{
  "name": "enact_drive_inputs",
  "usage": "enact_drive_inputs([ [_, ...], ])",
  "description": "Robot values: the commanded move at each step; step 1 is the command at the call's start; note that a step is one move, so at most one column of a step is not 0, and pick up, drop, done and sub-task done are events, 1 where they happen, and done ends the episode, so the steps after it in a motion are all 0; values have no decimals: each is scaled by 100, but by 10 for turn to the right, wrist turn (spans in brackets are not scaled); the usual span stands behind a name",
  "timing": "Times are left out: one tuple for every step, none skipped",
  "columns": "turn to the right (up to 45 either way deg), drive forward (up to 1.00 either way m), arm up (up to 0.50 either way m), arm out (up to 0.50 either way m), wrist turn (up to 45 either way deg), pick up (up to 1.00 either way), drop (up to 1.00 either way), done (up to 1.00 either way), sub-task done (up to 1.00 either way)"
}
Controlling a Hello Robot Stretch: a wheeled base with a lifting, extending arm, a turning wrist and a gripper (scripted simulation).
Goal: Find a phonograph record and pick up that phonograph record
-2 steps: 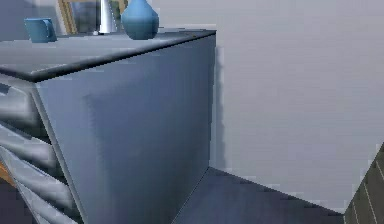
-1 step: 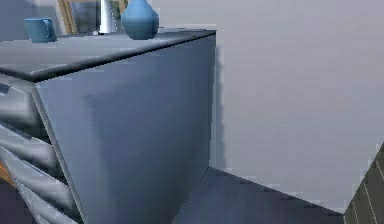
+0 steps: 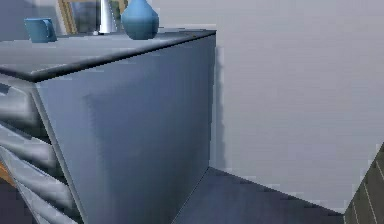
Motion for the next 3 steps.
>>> enact_drive_inputs([
  [0,0,0,0,450,0,0,0,0],
  [0,0,0,0,450,0,0,0,0],
  [0,0,-12,0,0,0,0,0,0],
])
